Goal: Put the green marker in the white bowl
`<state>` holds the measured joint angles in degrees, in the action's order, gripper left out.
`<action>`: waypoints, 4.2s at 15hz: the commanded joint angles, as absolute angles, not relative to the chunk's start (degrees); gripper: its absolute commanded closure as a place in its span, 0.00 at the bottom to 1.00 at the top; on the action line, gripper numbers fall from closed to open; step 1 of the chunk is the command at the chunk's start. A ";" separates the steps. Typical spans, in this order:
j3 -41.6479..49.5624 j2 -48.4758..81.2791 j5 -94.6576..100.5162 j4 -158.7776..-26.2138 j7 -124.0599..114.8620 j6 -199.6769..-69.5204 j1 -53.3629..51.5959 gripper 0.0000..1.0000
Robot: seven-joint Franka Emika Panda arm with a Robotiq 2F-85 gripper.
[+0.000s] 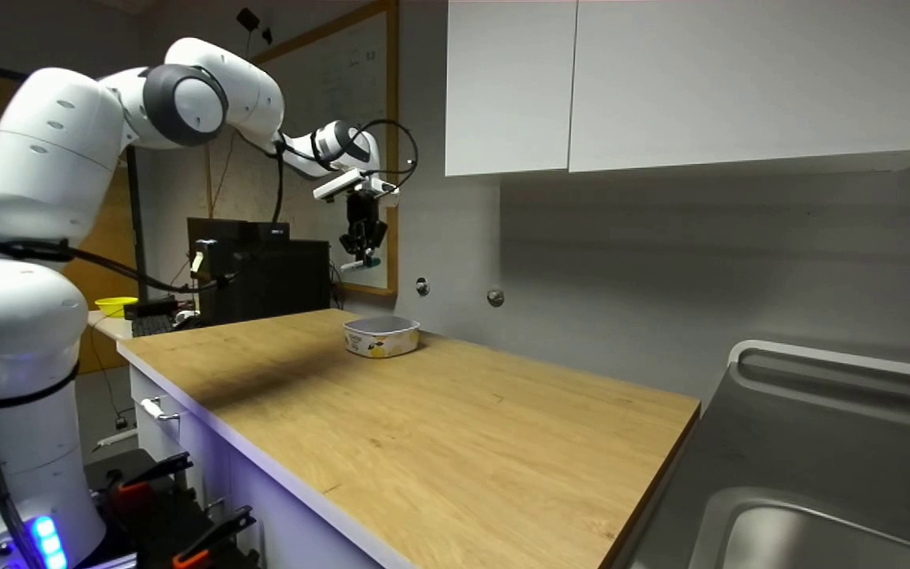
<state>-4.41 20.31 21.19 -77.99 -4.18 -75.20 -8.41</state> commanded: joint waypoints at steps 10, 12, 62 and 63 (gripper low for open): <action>-1.97 34.50 17.05 -67.75 5.19 -68.58 -4.35 0.94; -1.58 35.77 17.55 -67.73 5.67 -67.94 -3.99 0.94; 1.57 52.25 25.46 -34.92 15.11 -49.00 -12.70 0.00; 1.42 51.18 24.97 -34.93 14.89 -49.15 -12.12 0.00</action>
<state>1.51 53.64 25.75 -36.03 14.09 -49.30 -13.53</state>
